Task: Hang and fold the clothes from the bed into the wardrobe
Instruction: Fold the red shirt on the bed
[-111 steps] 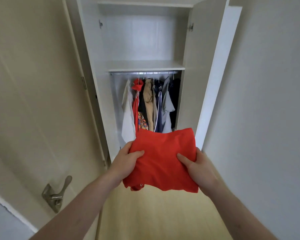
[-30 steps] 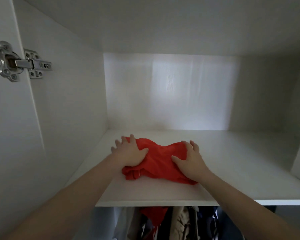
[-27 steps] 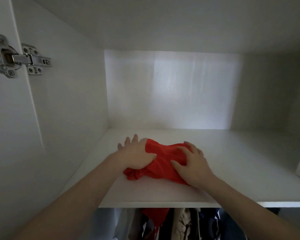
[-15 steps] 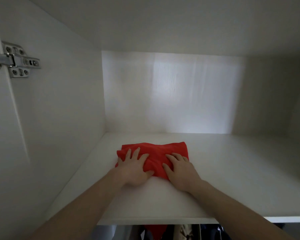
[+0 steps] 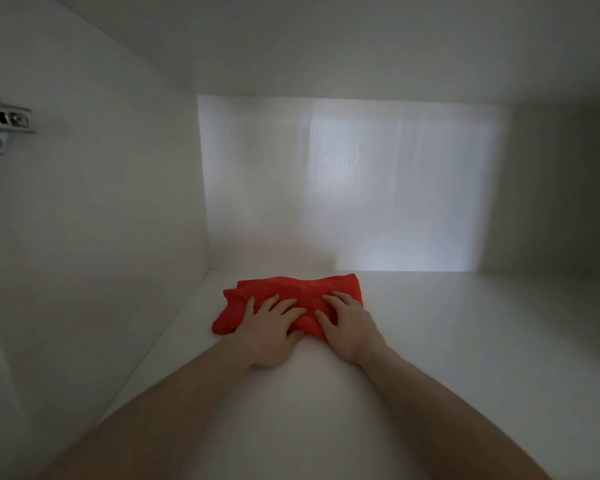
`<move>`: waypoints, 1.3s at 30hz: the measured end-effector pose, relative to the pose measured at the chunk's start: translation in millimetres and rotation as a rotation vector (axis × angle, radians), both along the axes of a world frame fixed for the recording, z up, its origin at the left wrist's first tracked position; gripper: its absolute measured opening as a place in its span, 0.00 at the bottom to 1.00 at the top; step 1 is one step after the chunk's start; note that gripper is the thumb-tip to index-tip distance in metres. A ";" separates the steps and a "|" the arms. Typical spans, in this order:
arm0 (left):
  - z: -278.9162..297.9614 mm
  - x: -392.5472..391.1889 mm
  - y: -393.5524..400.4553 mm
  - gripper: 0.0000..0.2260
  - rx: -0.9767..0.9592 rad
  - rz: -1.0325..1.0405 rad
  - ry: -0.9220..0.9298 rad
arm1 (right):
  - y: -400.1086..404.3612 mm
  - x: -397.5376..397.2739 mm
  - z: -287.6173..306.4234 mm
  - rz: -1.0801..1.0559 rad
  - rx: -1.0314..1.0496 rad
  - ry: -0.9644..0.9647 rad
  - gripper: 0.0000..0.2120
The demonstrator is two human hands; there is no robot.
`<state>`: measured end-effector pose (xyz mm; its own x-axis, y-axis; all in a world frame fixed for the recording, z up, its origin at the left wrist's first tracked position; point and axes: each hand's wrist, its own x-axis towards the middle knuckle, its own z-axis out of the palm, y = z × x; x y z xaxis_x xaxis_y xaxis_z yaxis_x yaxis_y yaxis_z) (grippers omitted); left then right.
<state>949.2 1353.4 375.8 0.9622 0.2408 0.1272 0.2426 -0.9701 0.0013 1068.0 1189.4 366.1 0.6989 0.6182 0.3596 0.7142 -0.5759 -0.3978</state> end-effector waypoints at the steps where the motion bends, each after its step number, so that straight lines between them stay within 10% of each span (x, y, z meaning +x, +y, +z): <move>1: -0.7 4.6 7.7 0.26 -0.011 0.010 0.008 | 1.4 1.9 -0.2 -0.019 0.035 -0.030 0.25; 20: -3.6 52.2 121.6 0.27 0.078 0.196 -0.063 | 9.5 26.0 -11.4 -0.032 -0.041 0.056 0.31; 39: -19.1 19.1 72.5 0.30 0.056 0.175 -0.179 | 6.7 9.2 -1.5 -0.066 -0.073 0.044 0.30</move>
<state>968.2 1426.0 356.7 0.8674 0.3896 0.3096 0.4078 -0.9131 0.0065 1077.3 1196.1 364.6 0.7531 0.5938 0.2833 0.6565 -0.6500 -0.3829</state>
